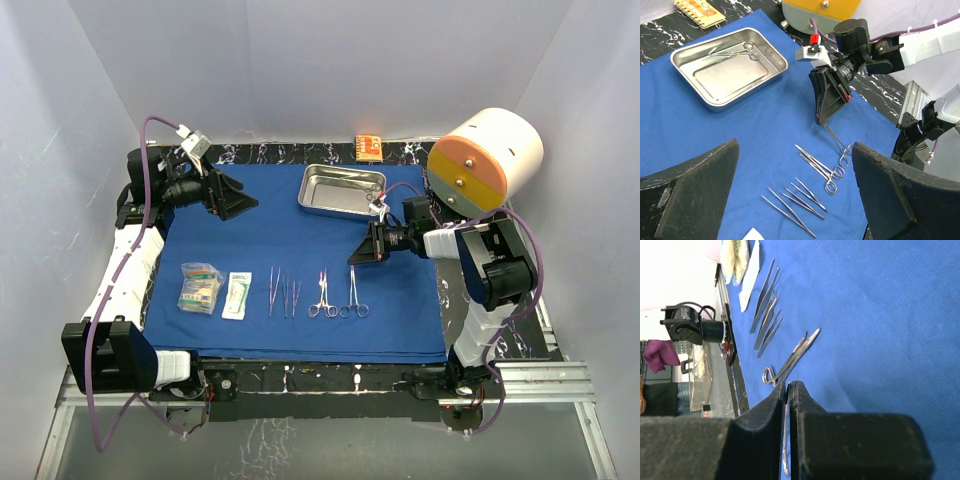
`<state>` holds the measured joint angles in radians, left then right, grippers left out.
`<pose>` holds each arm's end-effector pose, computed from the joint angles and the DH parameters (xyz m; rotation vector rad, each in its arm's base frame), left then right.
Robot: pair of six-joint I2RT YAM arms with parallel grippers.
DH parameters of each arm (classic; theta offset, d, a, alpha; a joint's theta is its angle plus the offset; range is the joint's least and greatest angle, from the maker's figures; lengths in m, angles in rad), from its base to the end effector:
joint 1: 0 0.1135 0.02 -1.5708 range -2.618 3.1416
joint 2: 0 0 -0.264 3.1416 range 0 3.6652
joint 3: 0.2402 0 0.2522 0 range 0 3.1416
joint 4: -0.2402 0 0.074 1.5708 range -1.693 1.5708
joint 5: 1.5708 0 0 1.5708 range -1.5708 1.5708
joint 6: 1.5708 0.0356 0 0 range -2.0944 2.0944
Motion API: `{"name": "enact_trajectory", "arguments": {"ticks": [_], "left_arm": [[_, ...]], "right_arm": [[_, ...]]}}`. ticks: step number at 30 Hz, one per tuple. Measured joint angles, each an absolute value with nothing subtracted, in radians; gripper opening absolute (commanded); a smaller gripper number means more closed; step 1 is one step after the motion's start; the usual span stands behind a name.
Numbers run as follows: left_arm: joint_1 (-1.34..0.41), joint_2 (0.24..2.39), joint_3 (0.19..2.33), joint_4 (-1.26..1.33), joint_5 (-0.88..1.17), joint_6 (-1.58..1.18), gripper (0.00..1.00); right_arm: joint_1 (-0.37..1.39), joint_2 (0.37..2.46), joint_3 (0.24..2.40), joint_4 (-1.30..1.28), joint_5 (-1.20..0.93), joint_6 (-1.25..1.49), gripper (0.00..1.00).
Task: Open and lay out the surgical kit
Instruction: Place the medical item in the surgical kit.
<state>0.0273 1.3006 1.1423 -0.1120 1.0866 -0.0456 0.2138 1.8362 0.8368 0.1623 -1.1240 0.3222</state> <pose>0.2889 -0.0236 0.3644 0.6920 1.6637 -1.0002 0.3177 0.1018 0.1283 -0.4228 2.2818 1.5992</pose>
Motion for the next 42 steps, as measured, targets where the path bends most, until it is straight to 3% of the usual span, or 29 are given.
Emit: {"name": "enact_trajectory", "arguments": {"ticks": [17, 42], "left_arm": [[0.027, 1.301, 1.142, -0.111, 1.092, -0.047, 0.95], [0.027, 1.301, 1.140, -0.105, 1.101, -0.054, 0.95]], "right_arm": [[0.214, 1.868, 0.837, 0.162, -1.113, 0.298, 0.12], [0.214, 1.924, 0.881, 0.117, -1.068, 0.220, 0.19]]}}
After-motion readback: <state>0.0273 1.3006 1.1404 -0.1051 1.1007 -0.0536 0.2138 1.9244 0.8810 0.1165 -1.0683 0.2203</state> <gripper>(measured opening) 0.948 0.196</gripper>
